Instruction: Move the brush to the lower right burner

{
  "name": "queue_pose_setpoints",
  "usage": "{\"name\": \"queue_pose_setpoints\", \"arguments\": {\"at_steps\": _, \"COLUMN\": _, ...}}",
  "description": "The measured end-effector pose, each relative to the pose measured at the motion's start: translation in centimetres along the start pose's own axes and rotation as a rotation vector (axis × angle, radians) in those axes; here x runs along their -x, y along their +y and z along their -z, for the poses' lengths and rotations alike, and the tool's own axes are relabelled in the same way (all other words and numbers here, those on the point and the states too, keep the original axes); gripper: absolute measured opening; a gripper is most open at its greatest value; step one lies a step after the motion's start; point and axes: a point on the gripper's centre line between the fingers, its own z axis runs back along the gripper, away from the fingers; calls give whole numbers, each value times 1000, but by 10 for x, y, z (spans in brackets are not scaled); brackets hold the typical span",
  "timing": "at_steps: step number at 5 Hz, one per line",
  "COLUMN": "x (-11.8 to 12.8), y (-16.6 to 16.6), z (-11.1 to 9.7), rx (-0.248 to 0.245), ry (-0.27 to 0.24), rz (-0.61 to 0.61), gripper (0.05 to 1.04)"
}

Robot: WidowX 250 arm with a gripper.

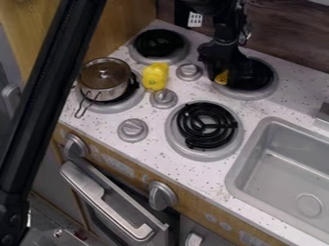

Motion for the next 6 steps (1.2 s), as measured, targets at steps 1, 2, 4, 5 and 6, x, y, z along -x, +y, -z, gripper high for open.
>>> {"name": "queue_pose_setpoints", "arguments": {"at_steps": 1, "x": 12, "y": 0, "z": -3, "rx": -6, "ry": 32, "rz": 8, "gripper": 503}}
{"name": "queue_pose_setpoints", "arguments": {"at_steps": 2, "x": 22, "y": -1, "z": -19, "rx": -22, "ry": 23, "rz": 33, "gripper": 503}}
{"name": "queue_pose_setpoints", "arguments": {"at_steps": 4, "x": 70, "y": 0, "z": -66, "rx": -19, "ry": 66, "rz": -17, "gripper": 502}}
{"name": "queue_pose_setpoints", "arguments": {"at_steps": 5, "x": 111, "y": 4, "z": -60, "rx": -12, "ry": 166, "rz": -64, "gripper": 502}}
{"name": "queue_pose_setpoints", "arguments": {"at_steps": 6, "x": 126, "y": 3, "z": -60, "rx": -5, "ry": 221, "rz": -80, "gripper": 502}}
